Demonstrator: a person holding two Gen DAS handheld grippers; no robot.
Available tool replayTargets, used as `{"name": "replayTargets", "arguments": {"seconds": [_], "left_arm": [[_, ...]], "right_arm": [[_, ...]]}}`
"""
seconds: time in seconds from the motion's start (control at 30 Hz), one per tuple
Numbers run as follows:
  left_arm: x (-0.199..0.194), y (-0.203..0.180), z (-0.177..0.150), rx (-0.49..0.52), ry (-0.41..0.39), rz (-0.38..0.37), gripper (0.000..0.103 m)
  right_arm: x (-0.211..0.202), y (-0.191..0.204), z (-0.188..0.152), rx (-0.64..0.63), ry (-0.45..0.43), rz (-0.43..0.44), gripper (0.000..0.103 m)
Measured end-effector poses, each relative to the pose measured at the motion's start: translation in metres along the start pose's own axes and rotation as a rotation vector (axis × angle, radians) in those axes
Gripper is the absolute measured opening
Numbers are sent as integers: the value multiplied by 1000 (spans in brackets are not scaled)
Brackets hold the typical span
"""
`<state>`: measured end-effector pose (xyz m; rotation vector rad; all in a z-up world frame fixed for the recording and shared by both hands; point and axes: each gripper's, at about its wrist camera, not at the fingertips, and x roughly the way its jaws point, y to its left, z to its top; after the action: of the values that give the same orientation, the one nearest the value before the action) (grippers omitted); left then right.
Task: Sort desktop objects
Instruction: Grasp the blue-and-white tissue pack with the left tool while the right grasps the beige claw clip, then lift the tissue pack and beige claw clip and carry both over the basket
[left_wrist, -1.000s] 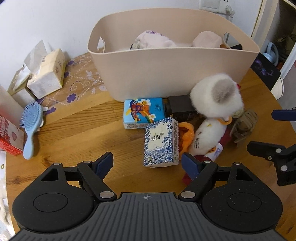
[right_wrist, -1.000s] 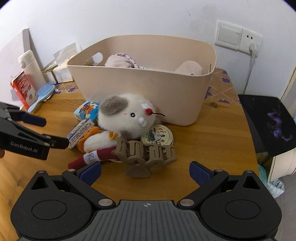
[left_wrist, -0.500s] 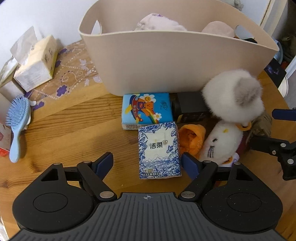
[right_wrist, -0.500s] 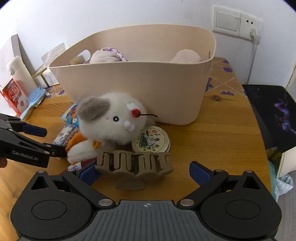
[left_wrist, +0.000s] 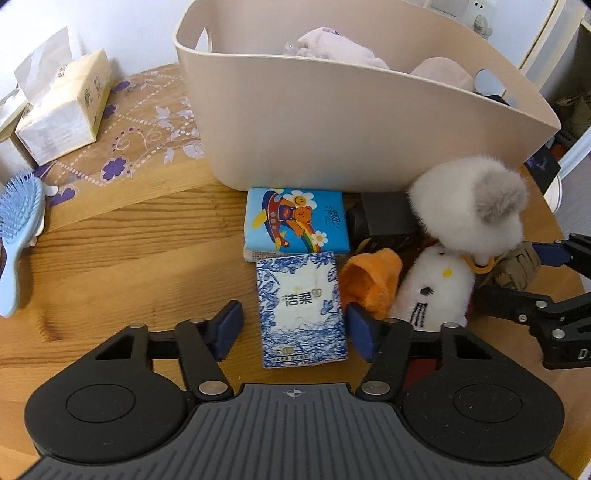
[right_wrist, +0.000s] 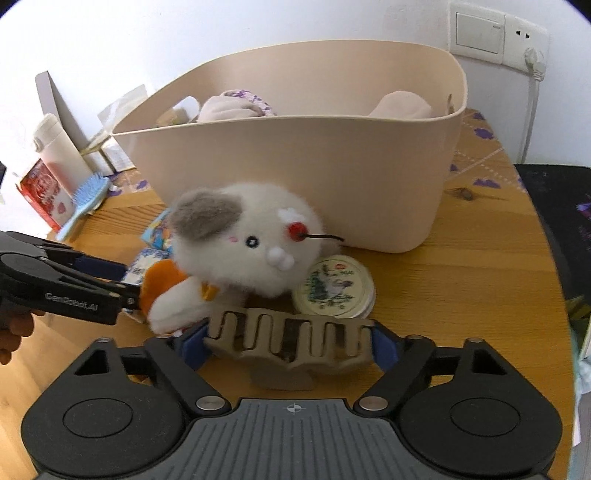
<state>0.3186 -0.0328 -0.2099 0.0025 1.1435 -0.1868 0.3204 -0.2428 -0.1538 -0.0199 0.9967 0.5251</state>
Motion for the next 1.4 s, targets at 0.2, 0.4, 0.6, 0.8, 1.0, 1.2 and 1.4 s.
{"name": "replayTargets", "arguments": {"seconds": [0.2,0.4,0.6,0.8,1.0,1.2,1.4], "left_arm": [[-4,2,-3,10,11,-9,46],[-9,2,-10,42,7,19,46],[-18,1,-15,49,-8,23,46],[-36,-3,-19,67,-45,32,46],[-60,-6,-27,91,-85,47,46],[-86,-8,-31,91,-132,56,46],[-111,-12,-23,118,-188,57,46]], "right_arm": [[-2,5,-1,-5,-6,-9,84],[-11,8,-1,-23,-26,-13,83],[-20,11,-8,-26,-38,-26,83],[-35,16,-16,-25,-62,-35,83],[-53,18,-20,-5,-82,-34,83],[-75,18,-19,-8,-122,-43,83],[-98,14,-10,-13,-180,-66,83]]}}
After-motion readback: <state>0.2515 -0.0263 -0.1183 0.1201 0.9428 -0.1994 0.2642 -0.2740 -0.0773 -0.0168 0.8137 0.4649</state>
